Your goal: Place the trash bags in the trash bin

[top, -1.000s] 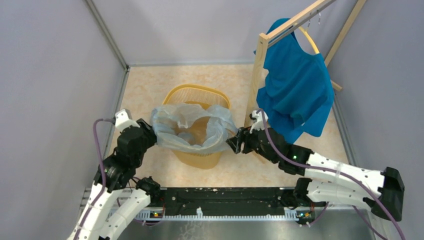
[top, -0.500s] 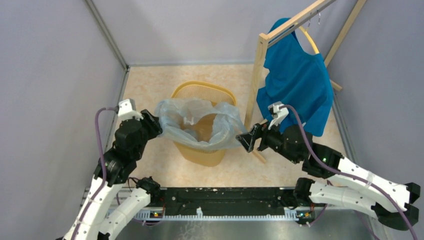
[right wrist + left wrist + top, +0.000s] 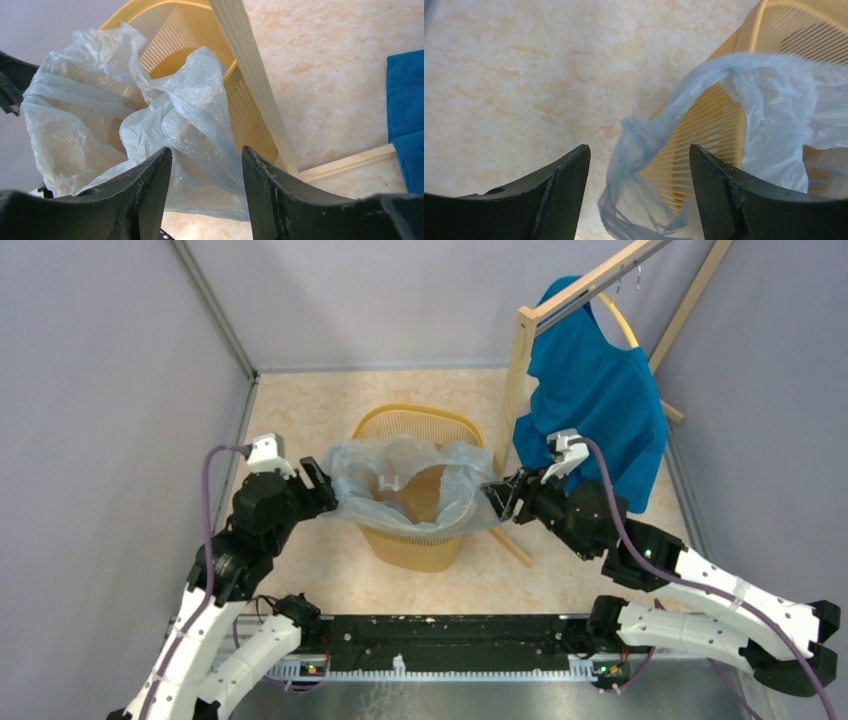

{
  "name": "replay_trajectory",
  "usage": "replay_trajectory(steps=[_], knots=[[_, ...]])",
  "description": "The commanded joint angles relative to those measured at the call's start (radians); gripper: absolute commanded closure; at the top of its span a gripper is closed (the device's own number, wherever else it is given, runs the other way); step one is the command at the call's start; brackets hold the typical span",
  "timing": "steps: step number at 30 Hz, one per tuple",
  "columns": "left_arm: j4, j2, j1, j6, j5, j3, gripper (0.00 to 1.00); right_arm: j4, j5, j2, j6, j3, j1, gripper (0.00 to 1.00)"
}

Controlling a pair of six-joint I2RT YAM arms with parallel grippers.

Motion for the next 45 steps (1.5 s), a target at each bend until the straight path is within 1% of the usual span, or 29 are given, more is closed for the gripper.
replay_trajectory(steps=[1, 4, 6, 8, 10, 11, 13, 15, 17, 19, 21, 26, 30, 34, 38, 45], knots=[[-0.105, -0.048, -0.002, 0.039, -0.168, 0.168, 0.15, 0.065, 0.06, -0.035, -0.008, -0.013, 0.006, 0.46], [-0.131, -0.044, -0.003, 0.045, -0.211, 0.255, 0.04, 0.083, 0.059, -0.03, -0.012, -0.021, 0.005, 0.45], [-0.12, -0.029, -0.002, 0.062, -0.2, 0.289, 0.01, 0.087, 0.053, -0.017, -0.019, -0.015, 0.005, 0.45], [-0.092, 0.002, -0.003, 0.104, -0.156, 0.327, 0.01, 0.087, 0.05, -0.006, -0.023, -0.009, 0.005, 0.44], [-0.056, 0.063, -0.003, 0.172, -0.048, 0.373, 0.02, 0.09, 0.042, 0.001, -0.028, -0.006, 0.006, 0.44], [-0.054, 0.112, -0.004, 0.216, 0.035, 0.407, 0.03, 0.09, 0.038, 0.003, -0.029, -0.006, 0.005, 0.44], [-0.108, 0.23, -0.003, 0.246, 0.151, 0.487, 0.07, 0.091, 0.028, 0.006, -0.031, -0.004, 0.005, 0.44], [-0.128, 0.311, -0.001, 0.273, 0.221, 0.532, 0.08, 0.084, 0.019, 0.009, -0.033, 0.003, 0.005, 0.44], [-0.102, 0.333, 0.006, 0.285, 0.271, 0.534, 0.07, 0.078, 0.016, 0.008, -0.032, 0.01, 0.005, 0.44], [-0.071, 0.339, 0.023, 0.291, 0.348, 0.521, 0.04, 0.075, 0.011, 0.004, -0.031, 0.012, 0.006, 0.44], [-0.065, 0.364, 0.047, 0.293, 0.422, 0.519, 0.04, 0.072, 0.005, 0.003, -0.029, 0.013, 0.005, 0.44], [-0.083, 0.375, 0.064, 0.263, 0.374, 0.516, 0.03, 0.062, -0.004, 0.002, -0.027, 0.009, 0.005, 0.43], [-0.13, 0.365, 0.064, 0.234, 0.357, 0.507, 0.07, 0.072, -0.002, 0.003, -0.032, 0.003, 0.005, 0.43], [-0.171, 0.318, 0.063, 0.229, 0.323, 0.459, 0.11, 0.083, 0.0, 0.009, -0.038, 0.006, 0.005, 0.43], [-0.161, 0.288, 0.063, 0.227, 0.267, 0.423, 0.19, 0.099, 0.001, 0.015, -0.042, 0.0, 0.005, 0.43], [-0.084, 0.291, 0.064, 0.21, 0.246, 0.38, 0.35, 0.107, -0.008, 0.038, -0.043, 0.006, 0.006, 0.43]])
